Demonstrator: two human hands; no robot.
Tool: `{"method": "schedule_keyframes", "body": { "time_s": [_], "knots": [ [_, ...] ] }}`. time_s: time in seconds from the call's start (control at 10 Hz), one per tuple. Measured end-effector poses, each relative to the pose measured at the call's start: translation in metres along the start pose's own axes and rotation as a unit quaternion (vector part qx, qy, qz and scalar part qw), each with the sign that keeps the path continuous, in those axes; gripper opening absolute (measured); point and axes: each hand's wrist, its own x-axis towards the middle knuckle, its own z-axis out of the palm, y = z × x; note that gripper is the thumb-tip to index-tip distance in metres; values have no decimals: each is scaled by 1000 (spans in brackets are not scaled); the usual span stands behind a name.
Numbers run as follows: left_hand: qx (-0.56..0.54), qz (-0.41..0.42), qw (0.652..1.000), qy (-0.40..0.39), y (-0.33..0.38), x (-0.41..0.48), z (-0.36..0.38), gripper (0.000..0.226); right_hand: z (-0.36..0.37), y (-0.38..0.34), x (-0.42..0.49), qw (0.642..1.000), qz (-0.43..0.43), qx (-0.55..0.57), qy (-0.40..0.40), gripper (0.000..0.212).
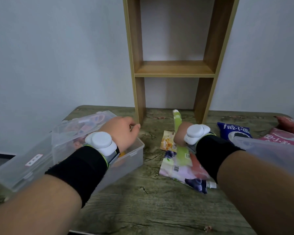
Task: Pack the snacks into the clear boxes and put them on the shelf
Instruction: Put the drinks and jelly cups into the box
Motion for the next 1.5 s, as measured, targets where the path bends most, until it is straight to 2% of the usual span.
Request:
{"method": "schedule_keyframes", "body": {
  "time_s": [0.1, 0.2, 0.3, 0.4, 0.6, 0.7, 0.8, 0.9, 1.0, 1.1, 1.3, 1.4, 1.5],
  "knots": [
    [-1, -11, 1000, 4, -6, -8, -11, 41, -2, -8, -2, 998, -21, -18, 48, 20],
    [8, -13, 1000, 1, -13, -15, -22, 40, -11, -24, -15, 986, -124, -86, 71, 50],
    [17, -4, 1000, 20, -21, -25, -29, 35, -16, -40, -15, 987, -113, -84, 74, 25],
    [28, 8, 999, 37, -32, -34, -33, 31, -19, -63, -17, 983, -125, -107, 81, 28],
    [-12, -16, 1000, -6, -58, -56, -41, 37, -8, -100, -26, 940, -248, -207, 113, 42],
    [-16, -37, 999, -8, -69, -66, -45, 32, 0, -124, -28, 915, -300, -258, 78, 54],
    [-23, -63, 996, -57, -77, -74, -47, 38, 7, -144, -37, 889, -338, -302, 61, 58],
    [-65, -102, 988, -97, -81, -79, -47, 33, 16, -157, -45, 861, -380, -336, 44, 58],
    [-41, -113, 984, -135, -83, -82, -49, 27, 29, -169, -48, 852, -395, -343, 15, 57],
    [9, -93, 982, -162, -82, -81, -49, 25, 40, -179, -44, 857, -390, -334, -48, 57],
    [2, -136, 969, -208, -78, -82, -49, 27, 55, -178, -36, 858, -376, -308, -169, 37],
    [-7, -160, 961, -225, -77, -80, -47, 30, 52, -175, -30, 886, -348, -262, -159, 27],
    [-13, -179, 954, -241, -73, -78, -42, 31, 49, -172, -26, 903, -314, -242, -165, 32]
  ]
}}
